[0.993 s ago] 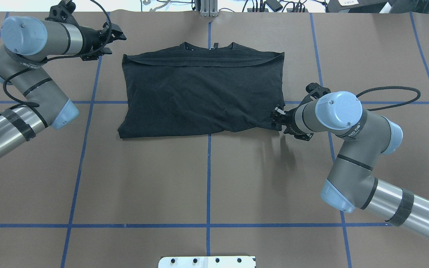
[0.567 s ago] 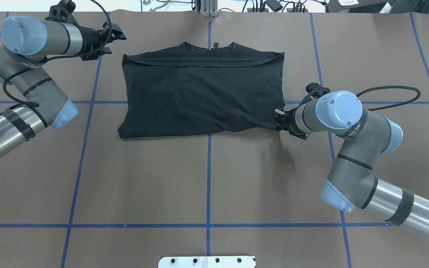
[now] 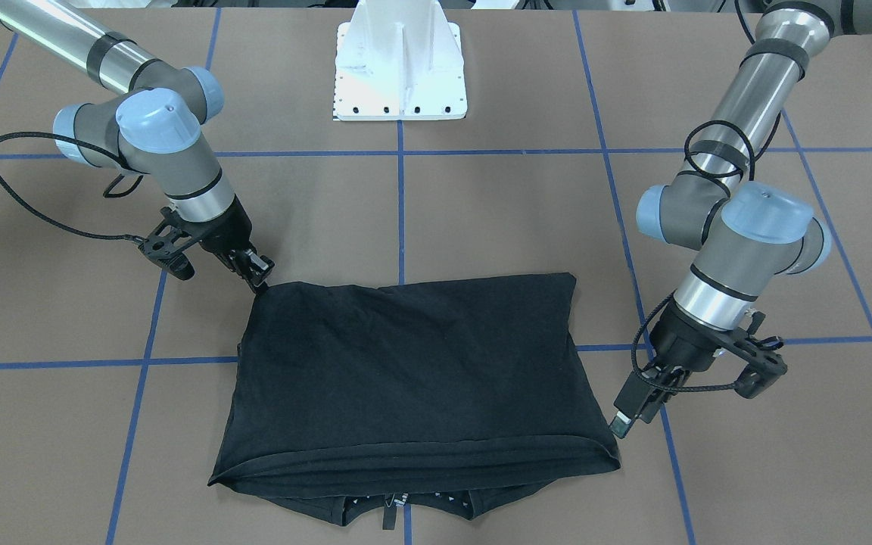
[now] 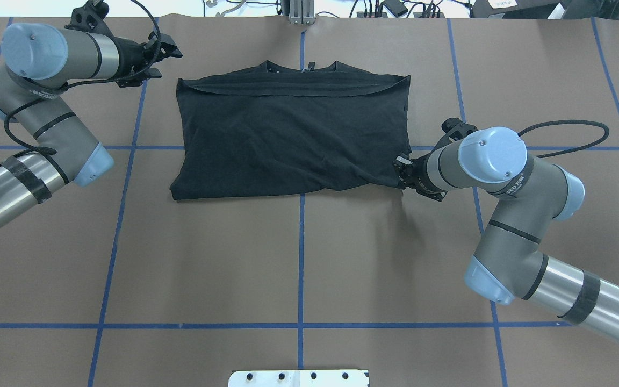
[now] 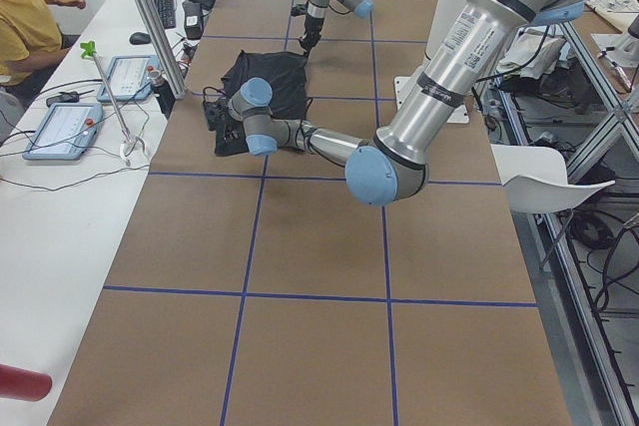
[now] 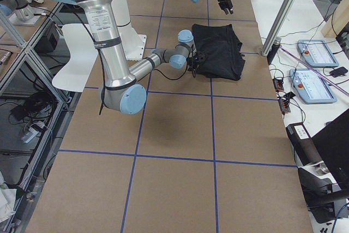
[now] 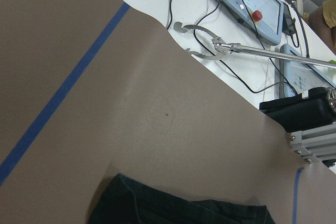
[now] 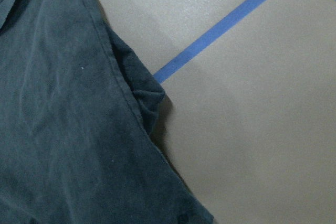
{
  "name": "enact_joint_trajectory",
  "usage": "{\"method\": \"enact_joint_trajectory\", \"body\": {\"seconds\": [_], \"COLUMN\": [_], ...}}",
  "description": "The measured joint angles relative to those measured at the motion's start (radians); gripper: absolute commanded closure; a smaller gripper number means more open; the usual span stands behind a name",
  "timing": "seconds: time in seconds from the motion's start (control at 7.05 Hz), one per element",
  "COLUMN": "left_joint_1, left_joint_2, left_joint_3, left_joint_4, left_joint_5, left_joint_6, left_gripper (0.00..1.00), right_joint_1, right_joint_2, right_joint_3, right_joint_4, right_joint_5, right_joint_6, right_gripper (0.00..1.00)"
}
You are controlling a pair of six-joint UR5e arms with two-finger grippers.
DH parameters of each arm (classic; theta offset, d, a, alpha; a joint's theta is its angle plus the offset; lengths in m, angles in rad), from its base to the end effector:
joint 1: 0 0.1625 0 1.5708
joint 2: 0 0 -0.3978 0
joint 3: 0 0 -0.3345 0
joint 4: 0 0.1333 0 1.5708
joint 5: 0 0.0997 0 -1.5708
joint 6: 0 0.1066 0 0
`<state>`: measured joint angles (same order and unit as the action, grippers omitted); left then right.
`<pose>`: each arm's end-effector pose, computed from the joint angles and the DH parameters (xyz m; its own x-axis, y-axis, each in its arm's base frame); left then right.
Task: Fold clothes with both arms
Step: 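Grasp the side edge of the folded shirt with the right gripper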
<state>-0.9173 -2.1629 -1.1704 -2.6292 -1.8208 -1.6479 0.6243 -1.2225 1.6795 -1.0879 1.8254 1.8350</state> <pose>0.3284 -0.6048 0.3668 0.1428 -0.3093 -0.9402 0.6394 0.7539 -0.1508 -0.4068 -0.4243 0.3692 0.3574 0.5689 0.7407 -0.5118 0.7827 -0.3543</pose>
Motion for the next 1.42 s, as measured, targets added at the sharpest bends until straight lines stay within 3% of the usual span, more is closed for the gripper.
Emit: {"method": "enact_joint_trajectory", "body": {"seconds": [0.14, 0.28, 0.99, 1.28, 1.42], "left_joint_1": [0.000, 0.000, 0.001, 0.002, 0.002], "left_joint_2": [0.000, 0.000, 0.000, 0.000, 0.002], "left_joint_3": [-0.001, -0.001, -0.002, -0.002, -0.002], "left_joint_4": [0.000, 0.000, 0.000, 0.000, 0.000], "left_joint_5": [0.000, 0.000, 0.001, 0.008, 0.013], "left_joint_6": [-0.001, -0.002, -0.006, -0.006, -0.006], "left_gripper": [0.24, 0.24, 0.24, 0.24, 0.24], "right_joint_1": [0.007, 0.009, 0.003, 0.002, 0.002], "right_joint_2": [-0.006, -0.010, 0.014, 0.046, 0.060], "right_joint_3": [0.010, 0.010, -0.037, -0.069, -0.084], "right_joint_4": [0.000, 0.001, 0.013, 0.013, 0.013], "right_joint_5": [0.018, 0.017, -0.036, -0.040, -0.040], "right_joint_6": [0.001, 0.003, 0.062, 0.076, 0.077], "right_gripper": [0.55, 0.01, 0.02, 0.10, 0.26]}}
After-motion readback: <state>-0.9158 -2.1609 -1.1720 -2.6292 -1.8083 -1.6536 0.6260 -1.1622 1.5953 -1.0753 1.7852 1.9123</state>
